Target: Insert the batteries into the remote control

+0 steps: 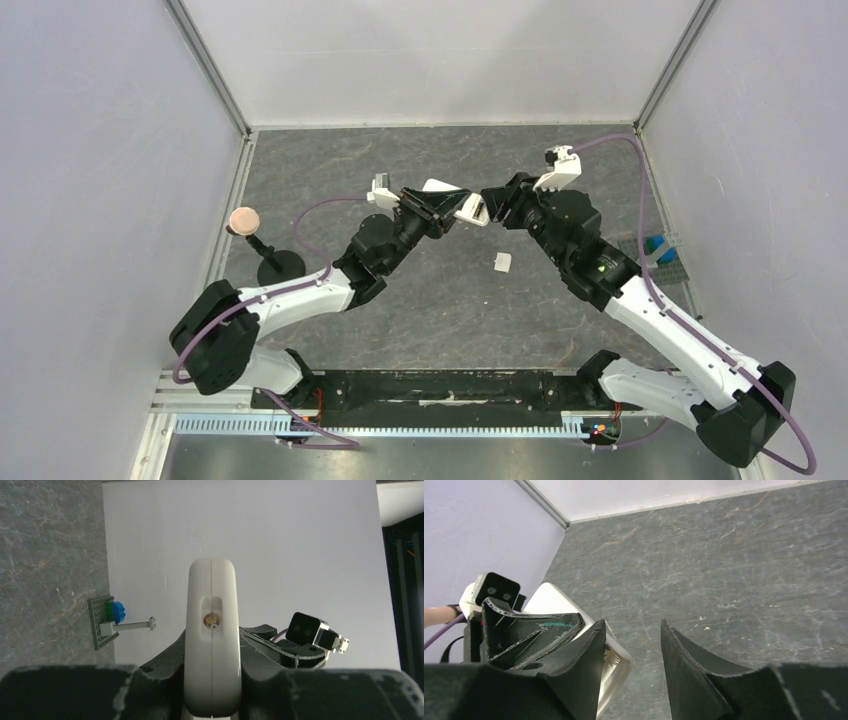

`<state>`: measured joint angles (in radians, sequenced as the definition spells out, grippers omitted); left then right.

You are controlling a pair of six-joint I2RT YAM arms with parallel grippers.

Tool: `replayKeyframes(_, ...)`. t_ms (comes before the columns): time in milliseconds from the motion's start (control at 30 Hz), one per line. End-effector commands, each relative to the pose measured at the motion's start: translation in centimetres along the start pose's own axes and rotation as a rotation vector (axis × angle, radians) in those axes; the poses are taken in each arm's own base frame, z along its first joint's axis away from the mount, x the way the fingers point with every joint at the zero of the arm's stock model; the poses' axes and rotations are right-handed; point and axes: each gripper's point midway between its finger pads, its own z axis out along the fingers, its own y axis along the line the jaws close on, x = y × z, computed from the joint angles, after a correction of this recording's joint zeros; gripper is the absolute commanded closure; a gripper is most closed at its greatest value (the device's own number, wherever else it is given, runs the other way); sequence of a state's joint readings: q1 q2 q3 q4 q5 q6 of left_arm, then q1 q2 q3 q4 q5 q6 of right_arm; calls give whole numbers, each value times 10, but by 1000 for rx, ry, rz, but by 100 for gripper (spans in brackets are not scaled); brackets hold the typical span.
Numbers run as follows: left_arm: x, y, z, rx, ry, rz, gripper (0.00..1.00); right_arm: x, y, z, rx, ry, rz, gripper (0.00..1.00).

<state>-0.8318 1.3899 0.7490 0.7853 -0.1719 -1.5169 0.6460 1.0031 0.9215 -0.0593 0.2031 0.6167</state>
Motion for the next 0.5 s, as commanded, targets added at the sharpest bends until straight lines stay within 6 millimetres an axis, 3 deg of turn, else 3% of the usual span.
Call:
replayKeyframes(0,-39,-129,-15,349,-131,-242,98,67,-28,-13,92,213,-227,52)
replayKeyframes(267,-43,-123,-15,298,-139,-351,98,76,-42,-12,127,179,-385,46)
replayKeyframes(467,-43,-119,-18,277,-139,-349,98,76,-41,-10,131,164,-416,32)
